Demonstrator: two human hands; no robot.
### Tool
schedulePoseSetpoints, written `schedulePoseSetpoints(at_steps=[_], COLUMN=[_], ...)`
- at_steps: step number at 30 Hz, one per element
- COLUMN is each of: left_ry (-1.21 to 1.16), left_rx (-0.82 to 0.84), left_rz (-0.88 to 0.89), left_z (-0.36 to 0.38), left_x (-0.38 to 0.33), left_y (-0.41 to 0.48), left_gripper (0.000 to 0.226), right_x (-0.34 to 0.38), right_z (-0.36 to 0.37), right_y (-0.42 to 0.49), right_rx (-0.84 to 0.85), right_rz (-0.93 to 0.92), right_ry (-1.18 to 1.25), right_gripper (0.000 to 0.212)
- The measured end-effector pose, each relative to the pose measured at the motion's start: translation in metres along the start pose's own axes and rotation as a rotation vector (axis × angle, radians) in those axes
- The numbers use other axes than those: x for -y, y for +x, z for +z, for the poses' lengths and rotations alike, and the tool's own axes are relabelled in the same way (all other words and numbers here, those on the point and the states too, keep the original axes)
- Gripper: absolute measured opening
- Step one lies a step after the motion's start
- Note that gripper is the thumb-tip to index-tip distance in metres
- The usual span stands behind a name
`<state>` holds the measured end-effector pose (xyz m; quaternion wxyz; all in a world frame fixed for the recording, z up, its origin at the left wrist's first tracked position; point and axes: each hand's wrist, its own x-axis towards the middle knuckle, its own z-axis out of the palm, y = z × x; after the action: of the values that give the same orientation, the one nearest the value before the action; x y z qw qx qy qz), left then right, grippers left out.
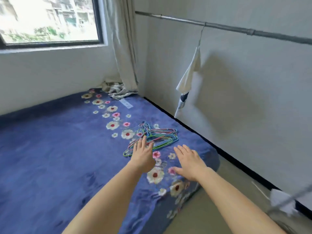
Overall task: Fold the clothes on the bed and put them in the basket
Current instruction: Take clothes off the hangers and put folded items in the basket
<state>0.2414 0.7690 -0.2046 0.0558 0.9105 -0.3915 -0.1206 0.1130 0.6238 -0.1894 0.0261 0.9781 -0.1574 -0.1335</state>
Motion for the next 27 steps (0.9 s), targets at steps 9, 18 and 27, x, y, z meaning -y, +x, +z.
schedulePoseSetpoints(at_steps=[9,18,27], left_ry=[0.080,0.081,0.061], left_rx=[-0.088,-0.200,-0.338], left_rz=[0.113,0.079,0.044], left_z=[-0.040,-0.124,-0.201], left_x=[-0.066,-0.116,-0.164], left_y=[0.159,0.343,0.494], left_gripper=[0.072,0.067,0.063], right_x=[-0.134,-0.276,-0.428], right_z=[-0.048,-0.137,-0.206], right_y=[0.091,0.209,0.328], right_rx=[-0.095,-0.209,-0.330], right_rz=[0.082,0.131,0.148], right_ry=[0.033,0.094,0.034], right_gripper=[0.082,0.072,0.075])
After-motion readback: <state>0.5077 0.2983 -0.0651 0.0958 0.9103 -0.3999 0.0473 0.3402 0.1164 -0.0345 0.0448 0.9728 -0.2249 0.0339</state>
